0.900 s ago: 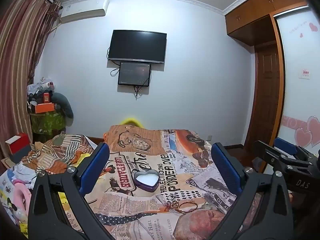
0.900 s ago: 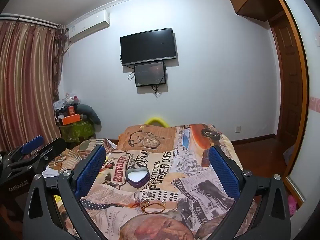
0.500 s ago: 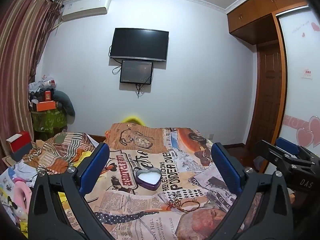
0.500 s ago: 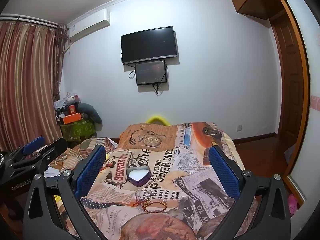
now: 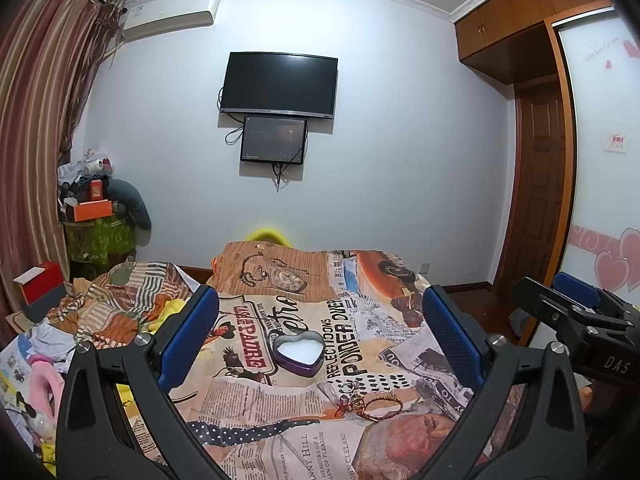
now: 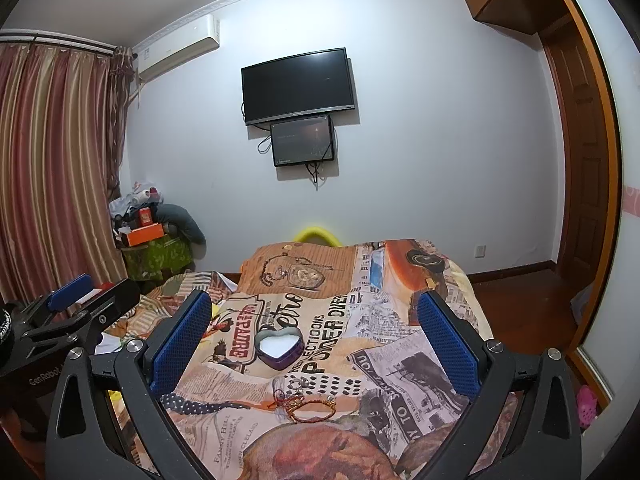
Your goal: Organize jewelry
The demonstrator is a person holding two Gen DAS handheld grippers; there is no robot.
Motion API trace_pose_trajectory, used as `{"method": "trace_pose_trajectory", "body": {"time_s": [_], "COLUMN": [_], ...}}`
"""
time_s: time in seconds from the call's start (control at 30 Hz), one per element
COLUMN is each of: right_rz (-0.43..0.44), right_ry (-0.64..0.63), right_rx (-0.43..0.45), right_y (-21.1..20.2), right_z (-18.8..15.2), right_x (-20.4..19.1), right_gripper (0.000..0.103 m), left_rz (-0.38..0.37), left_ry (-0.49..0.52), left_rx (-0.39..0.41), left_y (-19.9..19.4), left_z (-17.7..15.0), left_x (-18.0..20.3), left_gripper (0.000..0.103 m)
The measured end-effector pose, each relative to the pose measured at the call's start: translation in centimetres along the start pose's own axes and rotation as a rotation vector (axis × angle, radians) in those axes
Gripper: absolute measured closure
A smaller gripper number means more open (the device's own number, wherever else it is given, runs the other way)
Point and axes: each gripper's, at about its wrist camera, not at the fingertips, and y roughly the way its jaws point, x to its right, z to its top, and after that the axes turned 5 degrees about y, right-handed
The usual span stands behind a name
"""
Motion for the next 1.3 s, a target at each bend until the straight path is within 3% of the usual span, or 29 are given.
{"method": "trace_pose_trajectory", "body": {"time_s": [1.3], "right_rz": [0.004], "right_ry": [0.0], "right_rx": [-0.01], "right_y": [0.09], "right_z": [-0.04], "right_x": [0.02], "right_gripper": [0.001], "left_rz": [-0.001], "left_ry": [0.005], "left_rx": [-0.002], "left_y": [-0.25], "left_z": [0.0], "left_x": [-0.16], "left_gripper": [0.001]}}
